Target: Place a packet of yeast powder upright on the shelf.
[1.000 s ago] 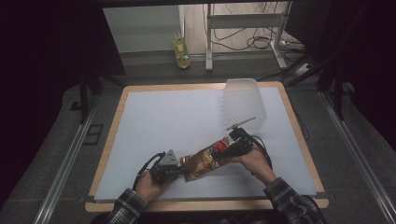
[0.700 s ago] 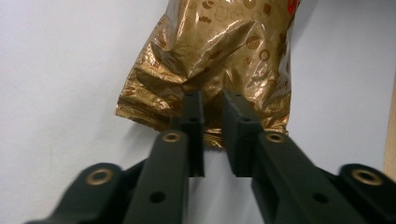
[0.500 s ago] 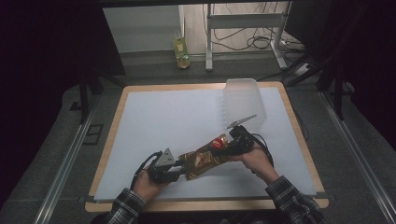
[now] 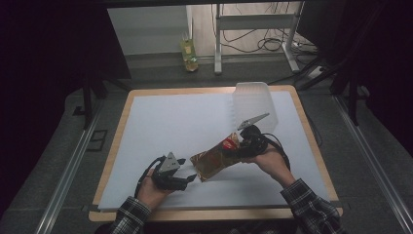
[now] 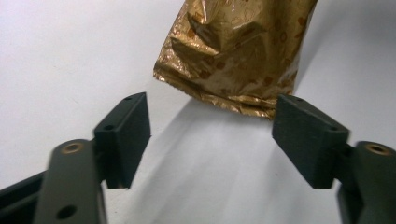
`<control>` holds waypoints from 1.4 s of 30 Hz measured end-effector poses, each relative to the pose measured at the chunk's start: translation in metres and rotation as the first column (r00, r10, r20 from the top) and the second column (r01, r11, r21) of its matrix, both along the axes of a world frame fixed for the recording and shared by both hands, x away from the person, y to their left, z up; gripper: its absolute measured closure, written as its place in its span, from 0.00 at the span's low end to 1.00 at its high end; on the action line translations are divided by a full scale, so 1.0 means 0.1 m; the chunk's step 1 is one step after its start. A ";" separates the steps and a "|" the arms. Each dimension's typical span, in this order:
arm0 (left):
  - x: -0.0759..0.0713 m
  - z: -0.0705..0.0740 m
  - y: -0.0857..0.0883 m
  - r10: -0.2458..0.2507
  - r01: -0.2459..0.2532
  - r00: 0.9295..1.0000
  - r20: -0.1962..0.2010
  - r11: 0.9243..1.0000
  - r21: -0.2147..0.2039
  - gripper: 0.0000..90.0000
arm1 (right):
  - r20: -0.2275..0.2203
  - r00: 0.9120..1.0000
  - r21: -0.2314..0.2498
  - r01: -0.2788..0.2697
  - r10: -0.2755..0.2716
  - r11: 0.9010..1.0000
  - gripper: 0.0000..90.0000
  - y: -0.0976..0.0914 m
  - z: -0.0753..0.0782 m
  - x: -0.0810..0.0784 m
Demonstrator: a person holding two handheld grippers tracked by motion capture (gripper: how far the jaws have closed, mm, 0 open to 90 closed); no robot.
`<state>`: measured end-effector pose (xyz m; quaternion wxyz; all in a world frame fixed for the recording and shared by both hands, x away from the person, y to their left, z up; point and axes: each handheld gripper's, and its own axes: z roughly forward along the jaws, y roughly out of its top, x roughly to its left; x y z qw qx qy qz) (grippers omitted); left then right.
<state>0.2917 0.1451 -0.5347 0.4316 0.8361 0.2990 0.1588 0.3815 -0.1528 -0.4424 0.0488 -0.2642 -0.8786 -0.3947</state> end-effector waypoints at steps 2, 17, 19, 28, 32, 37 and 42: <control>0.00 0.00 0.01 0.004 -0.004 1.000 0.001 1.000 -0.005 0.26 | 0.023 1.000 -0.013 -0.004 0.004 1.000 0.82 0.00 0.04 0.00; 0.02 0.00 0.03 0.043 -0.043 0.999 0.004 0.999 -0.002 0.08 | 0.144 0.987 -0.069 -0.055 0.064 0.996 0.82 -0.05 0.25 0.09; 0.03 0.00 0.03 0.048 -0.048 0.999 0.007 0.999 -0.001 0.07 | 0.158 0.985 -0.074 -0.059 0.070 0.996 0.82 -0.06 0.29 0.10; 0.04 0.00 0.05 0.062 -0.062 0.998 0.016 0.998 0.015 0.02 | 0.212 0.973 -0.097 -0.076 0.095 0.992 0.82 -0.10 0.44 0.18; 0.04 -0.01 0.05 0.062 -0.062 0.998 0.026 0.998 0.020 0.01 | 0.232 0.966 -0.099 -0.091 0.112 0.991 0.82 -0.12 0.48 0.21; 0.04 -0.02 0.06 0.064 -0.065 0.997 0.046 0.998 0.028 0.00 | 0.272 0.952 -0.130 -0.105 0.138 0.986 0.82 -0.14 0.58 0.25; 0.04 -0.02 0.07 0.066 -0.067 0.996 0.057 0.998 0.019 0.00 | 0.299 0.943 -0.146 -0.107 0.147 0.983 0.82 -0.17 0.68 0.30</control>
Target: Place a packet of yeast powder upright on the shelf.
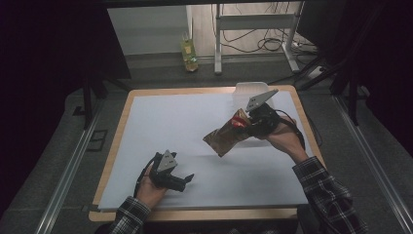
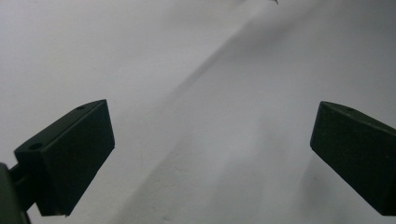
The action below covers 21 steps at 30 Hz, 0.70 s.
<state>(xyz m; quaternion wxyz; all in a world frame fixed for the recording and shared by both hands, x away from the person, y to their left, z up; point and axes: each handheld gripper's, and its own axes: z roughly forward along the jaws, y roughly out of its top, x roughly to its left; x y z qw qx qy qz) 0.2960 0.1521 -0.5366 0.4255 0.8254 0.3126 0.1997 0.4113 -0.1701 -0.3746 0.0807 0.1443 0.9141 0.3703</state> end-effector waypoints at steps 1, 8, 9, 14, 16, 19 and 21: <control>0.00 0.00 0.00 0.001 -0.001 1.000 -0.001 1.000 -0.003 0.00 | 0.003 1.000 -0.001 -0.002 0.002 1.000 0.82 -0.01 0.02 0.01; 0.01 0.00 0.01 0.007 -0.007 1.000 0.001 1.000 0.000 0.00 | 0.041 0.999 -0.008 -0.006 0.006 1.000 0.82 -0.06 0.15 0.10; 0.01 0.00 0.02 0.007 -0.007 1.000 0.001 1.000 0.000 0.00 | 0.046 0.999 -0.011 -0.006 0.007 1.000 0.82 -0.06 0.17 0.12; 0.01 0.00 0.02 0.005 -0.005 1.000 0.001 1.000 -0.002 0.00 | 0.067 0.998 -0.020 0.004 -0.002 1.000 0.82 -0.09 0.26 0.19; 0.02 -0.01 0.02 0.003 -0.003 1.000 -0.001 1.000 -0.005 0.00 | 0.076 0.997 -0.023 0.009 -0.007 1.000 0.82 -0.10 0.30 0.21; 0.02 -0.01 0.02 0.003 -0.003 1.000 -0.001 1.000 -0.005 0.00 | 0.096 0.995 -0.031 0.007 -0.004 0.999 0.82 -0.12 0.36 0.25; 0.02 -0.01 0.02 0.004 -0.004 1.000 -0.001 1.000 -0.005 0.00 | 0.104 0.995 -0.032 0.012 -0.008 0.999 0.82 -0.13 0.39 0.29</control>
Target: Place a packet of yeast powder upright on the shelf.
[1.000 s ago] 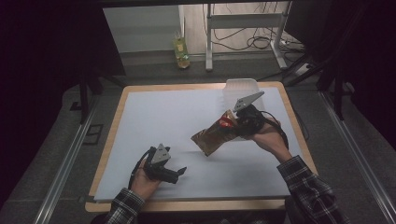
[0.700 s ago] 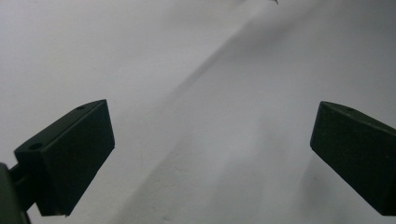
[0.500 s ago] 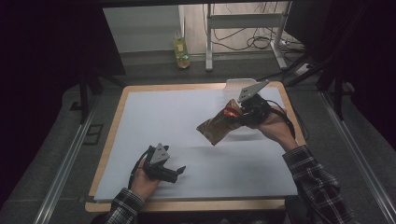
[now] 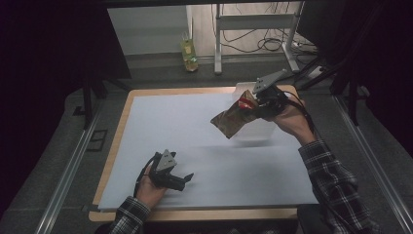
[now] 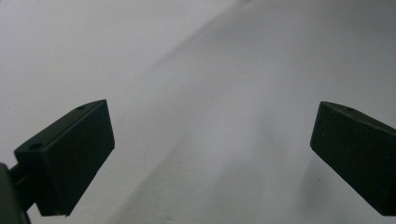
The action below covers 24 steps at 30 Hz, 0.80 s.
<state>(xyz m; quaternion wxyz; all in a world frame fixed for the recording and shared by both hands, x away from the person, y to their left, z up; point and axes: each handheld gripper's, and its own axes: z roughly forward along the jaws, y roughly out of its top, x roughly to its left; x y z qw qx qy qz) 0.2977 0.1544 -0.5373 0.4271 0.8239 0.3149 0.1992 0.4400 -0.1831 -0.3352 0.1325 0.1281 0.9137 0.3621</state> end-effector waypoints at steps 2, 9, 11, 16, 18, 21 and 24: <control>0.00 0.00 0.00 -0.001 0.001 1.000 -0.002 1.000 -0.002 0.00 | 0.014 1.000 -0.008 0.004 -0.004 1.000 0.82 -0.02 0.04 0.04; 0.00 0.00 0.00 -0.008 0.008 1.000 -0.002 1.000 -0.003 0.00 | 0.045 0.998 -0.008 0.042 -0.042 0.999 0.83 -0.10 0.19 0.17; 0.00 0.00 0.00 -0.010 0.010 1.000 -0.003 1.000 -0.003 0.00 | 0.047 0.998 -0.003 0.052 -0.052 0.999 0.83 -0.12 0.21 0.20; 0.00 -0.01 0.00 -0.012 0.012 1.000 -0.004 1.000 -0.001 0.00 | 0.064 0.995 -0.025 0.073 -0.071 0.997 0.83 -0.17 0.22 0.29; 0.00 -0.01 0.00 -0.012 0.012 1.000 -0.006 1.000 -0.002 0.00 | 0.073 0.995 -0.038 0.077 -0.074 0.996 0.83 -0.19 0.23 0.34; 0.01 -0.01 0.00 -0.012 0.012 1.000 -0.008 1.000 -0.001 0.00 | 0.092 0.993 -0.056 0.078 -0.073 0.995 0.83 -0.24 0.24 0.40; 0.01 -0.01 0.00 -0.014 0.014 1.000 -0.010 1.000 0.002 0.00 | 0.114 0.991 -0.078 0.079 -0.070 0.994 0.83 -0.28 0.25 0.47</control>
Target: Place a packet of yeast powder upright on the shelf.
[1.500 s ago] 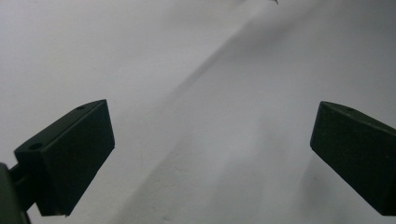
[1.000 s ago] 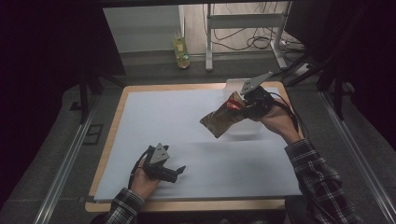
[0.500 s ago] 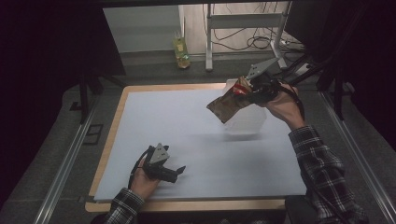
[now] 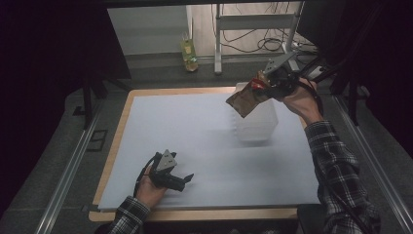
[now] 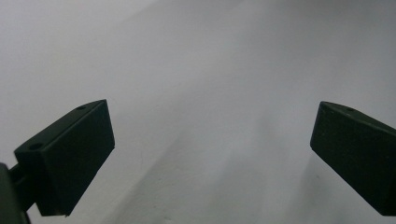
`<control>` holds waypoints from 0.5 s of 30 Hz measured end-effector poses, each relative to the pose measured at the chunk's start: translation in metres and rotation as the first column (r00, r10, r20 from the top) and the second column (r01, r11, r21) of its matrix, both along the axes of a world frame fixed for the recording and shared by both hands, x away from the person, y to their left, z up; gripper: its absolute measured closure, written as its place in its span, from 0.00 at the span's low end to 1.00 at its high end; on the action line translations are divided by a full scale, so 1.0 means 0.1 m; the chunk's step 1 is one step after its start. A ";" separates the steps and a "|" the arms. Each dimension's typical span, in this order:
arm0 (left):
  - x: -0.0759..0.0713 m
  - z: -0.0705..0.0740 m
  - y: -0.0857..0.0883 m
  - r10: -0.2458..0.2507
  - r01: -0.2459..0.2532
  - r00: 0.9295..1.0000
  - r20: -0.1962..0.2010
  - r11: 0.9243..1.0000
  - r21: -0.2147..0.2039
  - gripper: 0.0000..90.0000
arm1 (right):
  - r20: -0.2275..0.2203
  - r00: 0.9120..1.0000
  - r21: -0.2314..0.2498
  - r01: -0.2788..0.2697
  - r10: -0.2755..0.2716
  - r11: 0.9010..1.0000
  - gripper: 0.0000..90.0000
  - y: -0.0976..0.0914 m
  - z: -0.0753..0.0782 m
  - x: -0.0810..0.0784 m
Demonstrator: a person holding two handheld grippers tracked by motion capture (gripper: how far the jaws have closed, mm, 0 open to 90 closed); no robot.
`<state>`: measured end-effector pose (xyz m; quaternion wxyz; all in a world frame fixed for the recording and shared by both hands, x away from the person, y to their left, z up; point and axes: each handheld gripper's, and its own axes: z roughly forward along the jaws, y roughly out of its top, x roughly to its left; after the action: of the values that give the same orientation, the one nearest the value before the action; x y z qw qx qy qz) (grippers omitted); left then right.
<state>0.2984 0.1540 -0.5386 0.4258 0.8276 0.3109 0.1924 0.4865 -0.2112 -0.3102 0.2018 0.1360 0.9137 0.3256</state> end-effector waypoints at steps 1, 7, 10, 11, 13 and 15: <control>0.00 0.00 0.00 -0.002 0.002 1.000 0.001 1.000 0.002 0.00 | 0.009 1.000 -0.017 -0.001 0.001 1.000 0.83 -0.02 0.01 0.03; 0.00 0.00 0.01 -0.002 0.002 1.000 0.000 1.000 0.004 0.00 | 0.038 0.999 -0.067 -0.014 0.017 0.998 0.83 -0.12 0.03 0.15; 0.01 0.00 0.01 -0.001 0.001 1.000 -0.003 1.000 0.001 0.00 | 0.048 0.998 -0.095 -0.024 0.029 0.995 0.83 -0.17 0.03 0.20; 0.01 0.00 0.01 -0.001 0.001 1.000 -0.004 1.000 0.002 0.00 | 0.051 0.998 -0.109 -0.028 0.033 0.994 0.83 -0.18 0.03 0.22; 0.01 0.00 0.01 -0.002 0.002 1.000 -0.003 1.000 0.005 0.00 | 0.065 0.997 -0.128 -0.029 0.037 0.991 0.83 -0.20 0.02 0.25; 0.01 -0.01 0.01 -0.001 0.001 1.000 -0.005 1.000 0.003 0.00 | 0.086 0.995 -0.149 -0.030 0.044 0.988 0.83 -0.21 0.00 0.29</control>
<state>0.2993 0.1548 -0.5392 0.4238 0.8289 0.3115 0.1906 0.5157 -0.2324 -0.3099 0.2459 0.0890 0.9277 0.2665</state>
